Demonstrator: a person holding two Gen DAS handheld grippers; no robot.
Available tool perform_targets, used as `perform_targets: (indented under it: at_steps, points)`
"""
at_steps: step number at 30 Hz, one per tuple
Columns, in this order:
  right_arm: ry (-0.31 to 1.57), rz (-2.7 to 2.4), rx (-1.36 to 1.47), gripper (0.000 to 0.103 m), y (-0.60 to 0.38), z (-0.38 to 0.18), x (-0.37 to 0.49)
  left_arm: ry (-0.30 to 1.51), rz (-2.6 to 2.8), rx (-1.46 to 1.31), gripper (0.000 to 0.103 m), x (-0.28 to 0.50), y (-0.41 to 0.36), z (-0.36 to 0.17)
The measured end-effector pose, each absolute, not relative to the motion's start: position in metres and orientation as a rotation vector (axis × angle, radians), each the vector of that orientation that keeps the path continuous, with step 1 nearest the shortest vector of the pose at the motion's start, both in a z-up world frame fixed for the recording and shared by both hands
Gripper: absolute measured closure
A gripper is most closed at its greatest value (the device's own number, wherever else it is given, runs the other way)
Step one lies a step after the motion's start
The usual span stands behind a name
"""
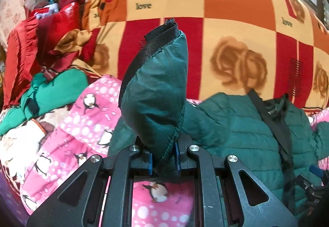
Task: Fold large clothes
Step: 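Lift the gripped sleeve with the left tool and carry it across the jacket body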
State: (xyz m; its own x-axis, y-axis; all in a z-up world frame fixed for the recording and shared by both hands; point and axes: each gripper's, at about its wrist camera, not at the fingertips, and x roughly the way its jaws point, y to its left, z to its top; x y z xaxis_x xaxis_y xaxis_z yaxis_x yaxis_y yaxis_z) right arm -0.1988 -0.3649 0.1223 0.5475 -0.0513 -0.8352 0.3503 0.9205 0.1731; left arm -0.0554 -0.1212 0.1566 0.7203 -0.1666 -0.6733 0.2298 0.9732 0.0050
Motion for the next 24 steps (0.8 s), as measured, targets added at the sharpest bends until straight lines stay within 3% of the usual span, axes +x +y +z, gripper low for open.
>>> perform_targets:
  at_steps: [24]
  points:
    - [1.035,-0.374,0.399,0.0,-0.415,0.096,-0.254,0.742,-0.326,0.136,0.089,-0.105,-0.193,0.159]
